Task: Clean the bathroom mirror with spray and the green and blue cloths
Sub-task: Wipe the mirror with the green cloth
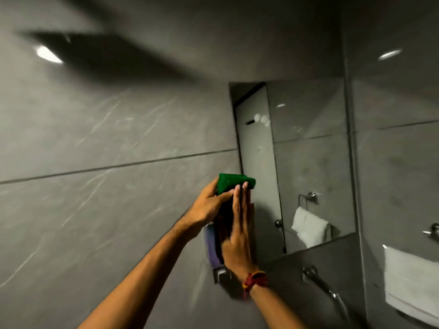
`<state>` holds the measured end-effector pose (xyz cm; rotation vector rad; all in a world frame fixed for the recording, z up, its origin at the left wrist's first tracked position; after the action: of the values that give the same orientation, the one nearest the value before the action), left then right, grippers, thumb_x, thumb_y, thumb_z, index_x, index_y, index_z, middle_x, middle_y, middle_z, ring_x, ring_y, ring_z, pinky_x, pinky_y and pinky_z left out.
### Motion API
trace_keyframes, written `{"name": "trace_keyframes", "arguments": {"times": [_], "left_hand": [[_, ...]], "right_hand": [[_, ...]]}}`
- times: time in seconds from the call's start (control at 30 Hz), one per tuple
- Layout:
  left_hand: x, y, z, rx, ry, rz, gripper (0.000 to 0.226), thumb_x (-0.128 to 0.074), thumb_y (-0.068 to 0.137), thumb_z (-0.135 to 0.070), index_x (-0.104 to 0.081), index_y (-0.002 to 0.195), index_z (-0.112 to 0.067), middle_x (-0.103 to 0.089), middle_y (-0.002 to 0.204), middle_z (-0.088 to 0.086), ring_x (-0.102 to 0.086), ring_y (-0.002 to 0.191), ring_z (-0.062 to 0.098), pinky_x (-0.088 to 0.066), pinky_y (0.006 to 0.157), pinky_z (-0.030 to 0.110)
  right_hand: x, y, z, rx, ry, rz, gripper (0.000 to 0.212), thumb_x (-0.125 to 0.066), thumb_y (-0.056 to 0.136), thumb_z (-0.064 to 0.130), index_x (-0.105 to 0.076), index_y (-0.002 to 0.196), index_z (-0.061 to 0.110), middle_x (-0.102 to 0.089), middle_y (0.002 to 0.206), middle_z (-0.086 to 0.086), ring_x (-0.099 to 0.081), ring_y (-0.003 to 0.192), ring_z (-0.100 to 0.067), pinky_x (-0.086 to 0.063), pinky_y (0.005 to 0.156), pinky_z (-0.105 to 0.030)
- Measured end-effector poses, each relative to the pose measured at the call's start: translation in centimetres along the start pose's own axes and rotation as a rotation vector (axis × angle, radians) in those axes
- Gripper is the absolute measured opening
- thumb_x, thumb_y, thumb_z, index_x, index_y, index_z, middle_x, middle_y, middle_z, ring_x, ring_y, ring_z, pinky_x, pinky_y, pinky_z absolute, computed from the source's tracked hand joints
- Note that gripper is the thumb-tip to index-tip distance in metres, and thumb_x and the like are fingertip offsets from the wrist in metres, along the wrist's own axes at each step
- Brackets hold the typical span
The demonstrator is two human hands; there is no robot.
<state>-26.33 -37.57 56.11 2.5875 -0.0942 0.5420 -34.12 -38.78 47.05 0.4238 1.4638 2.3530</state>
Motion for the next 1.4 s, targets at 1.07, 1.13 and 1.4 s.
{"name": "trace_keyframes", "arguments": {"times": [1.07, 1.13, 1.4], "left_hand": [[10.8, 12.0, -0.6, -0.448, 1.590, -0.693, 0.074, -0.026, 0.098, -0.052, -0.031, 0.162, -0.015, -0.020, 0.172, 0.014, -0.020, 0.160, 0.036, -0.018, 0.126, 0.068], [11.0, 12.2, -0.5, -0.455, 1.588, -0.708, 0.074, -0.027, 0.098, -0.053, -0.031, 0.162, -0.016, -0.020, 0.173, 0.013, -0.020, 0.160, 0.036, -0.018, 0.126, 0.068], [11.1, 12.4, -0.2, -0.456, 1.586, -0.720, 0.073, -0.028, 0.098, -0.053, -0.031, 0.162, -0.019, -0.022, 0.173, 0.011, -0.022, 0.160, 0.034, -0.019, 0.126, 0.067]], "right_hand": [[3.3, 24.5, -15.7, -0.004, -0.513, -0.123, 0.063, -0.012, 0.103, 0.055, -0.007, 0.162, 0.033, -0.002, 0.173, 0.003, -0.002, 0.161, -0.021, -0.011, 0.129, -0.055], [4.7, 30.1, -13.7, -0.128, -0.481, -0.218, 0.064, -0.016, 0.104, 0.054, -0.006, 0.163, 0.033, -0.001, 0.173, 0.002, 0.000, 0.161, -0.022, -0.012, 0.128, -0.056], [-2.4, 32.6, -5.0, 0.363, -0.547, -0.071, 0.064, -0.021, 0.104, 0.058, -0.007, 0.163, 0.037, 0.000, 0.173, 0.004, 0.001, 0.161, -0.025, -0.005, 0.129, -0.056]]}}
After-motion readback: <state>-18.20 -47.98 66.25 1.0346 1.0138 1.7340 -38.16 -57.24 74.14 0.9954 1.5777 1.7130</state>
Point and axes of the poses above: each hand's wrist, its own y-axis towards the middle knuckle, its own x-axis out of the back of the hand, z = x × y, the point moved 5 cm from there along y, towards the middle knuckle
